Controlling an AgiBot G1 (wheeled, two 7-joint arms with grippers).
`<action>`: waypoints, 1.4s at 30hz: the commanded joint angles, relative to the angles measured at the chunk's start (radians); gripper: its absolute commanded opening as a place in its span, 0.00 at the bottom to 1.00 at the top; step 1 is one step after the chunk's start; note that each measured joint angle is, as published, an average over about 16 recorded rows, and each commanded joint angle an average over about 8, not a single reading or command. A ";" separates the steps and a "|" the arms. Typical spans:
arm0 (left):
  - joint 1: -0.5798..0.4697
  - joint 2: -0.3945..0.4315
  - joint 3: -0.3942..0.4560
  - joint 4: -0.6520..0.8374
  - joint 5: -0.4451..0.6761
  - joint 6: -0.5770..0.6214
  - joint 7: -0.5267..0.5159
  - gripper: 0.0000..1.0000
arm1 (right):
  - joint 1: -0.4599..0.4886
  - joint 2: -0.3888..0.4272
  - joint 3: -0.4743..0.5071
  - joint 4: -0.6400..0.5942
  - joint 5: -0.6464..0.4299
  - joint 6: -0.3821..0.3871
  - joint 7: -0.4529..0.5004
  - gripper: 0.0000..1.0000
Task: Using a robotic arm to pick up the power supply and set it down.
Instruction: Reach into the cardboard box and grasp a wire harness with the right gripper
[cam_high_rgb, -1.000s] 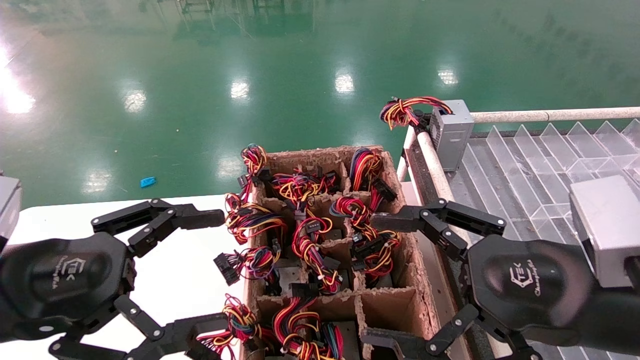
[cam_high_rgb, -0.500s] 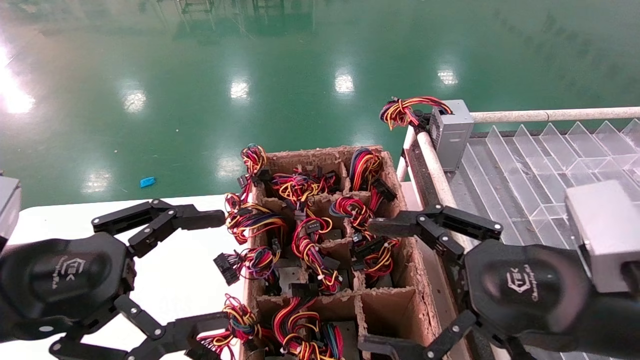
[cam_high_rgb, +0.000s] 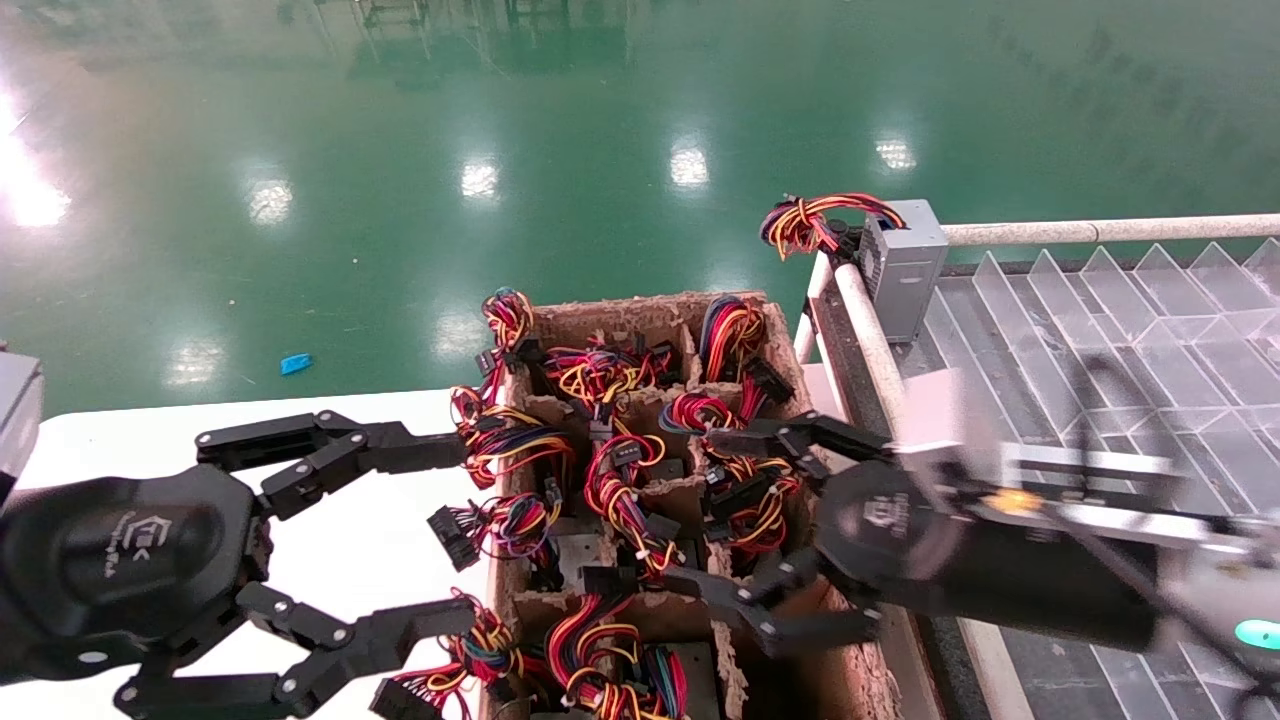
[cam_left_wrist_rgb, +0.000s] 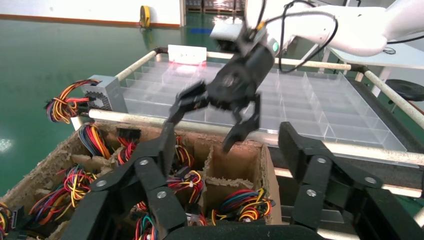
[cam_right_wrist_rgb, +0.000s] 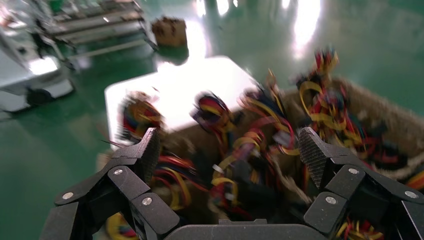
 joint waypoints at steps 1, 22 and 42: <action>0.000 0.000 0.000 0.000 0.000 0.000 0.000 0.00 | 0.008 -0.028 -0.023 -0.009 -0.045 0.035 0.010 0.61; 0.000 0.000 0.000 0.000 0.000 0.000 0.000 0.00 | 0.088 -0.113 -0.144 -0.047 -0.228 0.064 0.126 0.00; 0.000 0.000 0.000 0.000 0.000 0.000 0.000 0.00 | 0.083 -0.101 -0.161 -0.005 -0.268 0.079 0.163 0.00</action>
